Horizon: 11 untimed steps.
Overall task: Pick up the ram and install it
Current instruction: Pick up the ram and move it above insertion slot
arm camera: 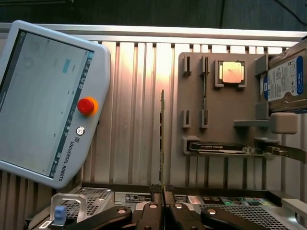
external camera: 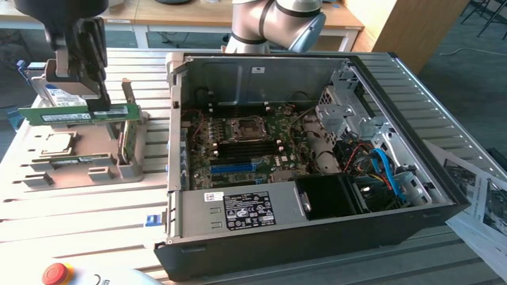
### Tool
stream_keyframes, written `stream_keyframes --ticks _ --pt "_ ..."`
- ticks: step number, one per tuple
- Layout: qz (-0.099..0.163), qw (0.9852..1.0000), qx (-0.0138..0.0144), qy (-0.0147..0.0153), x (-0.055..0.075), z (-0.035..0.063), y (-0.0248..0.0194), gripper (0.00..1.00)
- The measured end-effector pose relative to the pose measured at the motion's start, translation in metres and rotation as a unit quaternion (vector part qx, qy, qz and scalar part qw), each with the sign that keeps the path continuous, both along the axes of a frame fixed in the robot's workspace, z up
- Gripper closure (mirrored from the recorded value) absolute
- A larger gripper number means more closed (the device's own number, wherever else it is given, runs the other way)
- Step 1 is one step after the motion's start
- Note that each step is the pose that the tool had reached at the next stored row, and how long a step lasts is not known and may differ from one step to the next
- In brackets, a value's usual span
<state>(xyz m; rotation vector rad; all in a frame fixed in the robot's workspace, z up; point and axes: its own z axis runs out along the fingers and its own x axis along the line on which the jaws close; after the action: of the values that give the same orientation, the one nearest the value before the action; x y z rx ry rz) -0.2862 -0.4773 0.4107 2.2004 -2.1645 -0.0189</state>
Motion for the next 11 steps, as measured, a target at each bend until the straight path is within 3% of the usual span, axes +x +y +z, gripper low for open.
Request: stream_keyframes --ticks 11 --pt "0.000 1.0000 0.0000 0.0000 0.018 0.0000 -0.0049 0.88"
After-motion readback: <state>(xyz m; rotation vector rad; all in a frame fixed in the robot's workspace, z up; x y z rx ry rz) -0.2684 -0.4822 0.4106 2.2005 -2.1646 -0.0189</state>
